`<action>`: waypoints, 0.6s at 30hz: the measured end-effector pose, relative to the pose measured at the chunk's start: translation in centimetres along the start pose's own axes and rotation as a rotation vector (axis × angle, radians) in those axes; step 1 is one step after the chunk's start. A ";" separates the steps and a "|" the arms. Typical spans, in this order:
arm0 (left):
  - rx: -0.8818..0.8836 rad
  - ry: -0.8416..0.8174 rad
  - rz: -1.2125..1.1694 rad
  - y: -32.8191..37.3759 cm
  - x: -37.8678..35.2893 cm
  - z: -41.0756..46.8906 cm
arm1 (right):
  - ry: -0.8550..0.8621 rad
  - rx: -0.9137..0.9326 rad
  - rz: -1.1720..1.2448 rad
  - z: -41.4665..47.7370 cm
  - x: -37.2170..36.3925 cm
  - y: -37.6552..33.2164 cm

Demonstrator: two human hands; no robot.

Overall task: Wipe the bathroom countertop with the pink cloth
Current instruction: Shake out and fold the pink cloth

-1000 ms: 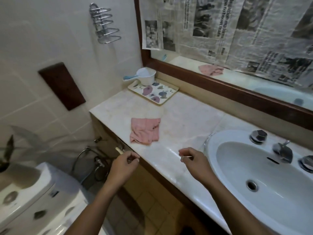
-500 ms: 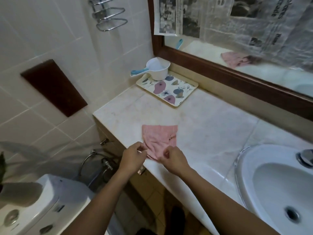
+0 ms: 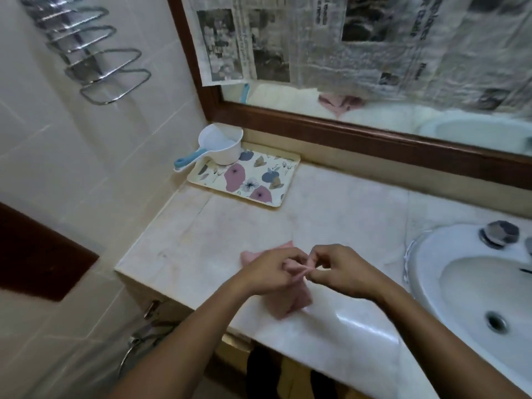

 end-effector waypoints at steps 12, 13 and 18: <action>-0.488 -0.126 0.049 14.5 9.6 -0.1 | 0.512 0.147 0.240 -3.0 14.7 -8.4; -0.511 -0.129 0.004 15.8 10.1 -0.4 | 0.524 0.170 0.223 -3.3 15.5 -9.4; -0.547 -0.117 -0.103 19.8 12.5 -1.5 | 0.506 0.189 -0.010 -4.6 19.1 -13.8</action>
Point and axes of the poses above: each hand's wrist, its own z-axis towards the middle knuckle, its own x-axis out of the back of the hand, y = z × x, the point moved 9 cm from there along z, towards the middle knuckle, and after that the axes turned 11 degrees about -z, right-handed, at the moved point
